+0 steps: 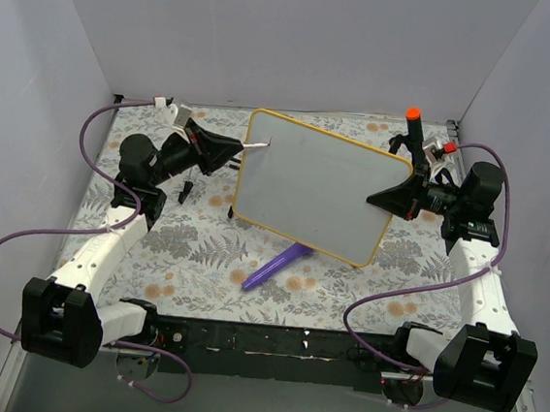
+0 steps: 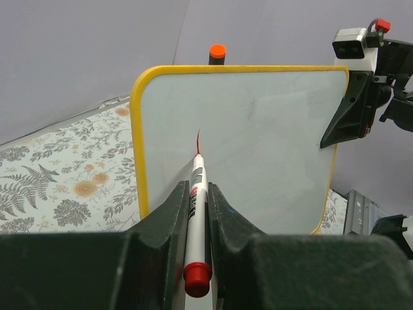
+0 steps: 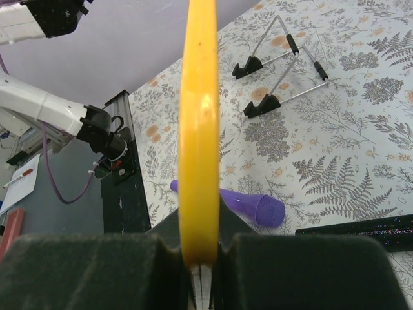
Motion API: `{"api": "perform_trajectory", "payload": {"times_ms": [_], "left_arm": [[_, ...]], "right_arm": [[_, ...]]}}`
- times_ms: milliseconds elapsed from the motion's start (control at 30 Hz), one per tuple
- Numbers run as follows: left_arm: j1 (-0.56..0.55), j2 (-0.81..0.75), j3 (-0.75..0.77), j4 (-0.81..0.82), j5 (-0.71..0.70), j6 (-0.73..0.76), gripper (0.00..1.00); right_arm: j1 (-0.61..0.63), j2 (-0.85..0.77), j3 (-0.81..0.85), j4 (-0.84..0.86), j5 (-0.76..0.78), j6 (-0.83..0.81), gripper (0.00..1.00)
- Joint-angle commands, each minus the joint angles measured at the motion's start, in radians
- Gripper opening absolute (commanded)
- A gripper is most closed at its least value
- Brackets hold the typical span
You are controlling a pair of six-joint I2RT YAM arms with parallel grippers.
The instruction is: Write a sentence on the whiteboard
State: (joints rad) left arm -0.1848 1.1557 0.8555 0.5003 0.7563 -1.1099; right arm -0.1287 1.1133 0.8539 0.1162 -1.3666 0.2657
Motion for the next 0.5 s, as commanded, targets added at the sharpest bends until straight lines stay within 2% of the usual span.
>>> {"api": "perform_trajectory", "payload": {"times_ms": [0,467], "left_arm": [[0.007,-0.030,-0.022,-0.020,0.008,0.022,0.00],[0.007,-0.054,-0.070,-0.049,0.044,0.027,0.00]], "right_arm": [[0.006,-0.035,0.017,0.094,-0.069,0.030,0.01],[0.006,-0.036,0.016,0.102,-0.071,0.040,0.01]]}}
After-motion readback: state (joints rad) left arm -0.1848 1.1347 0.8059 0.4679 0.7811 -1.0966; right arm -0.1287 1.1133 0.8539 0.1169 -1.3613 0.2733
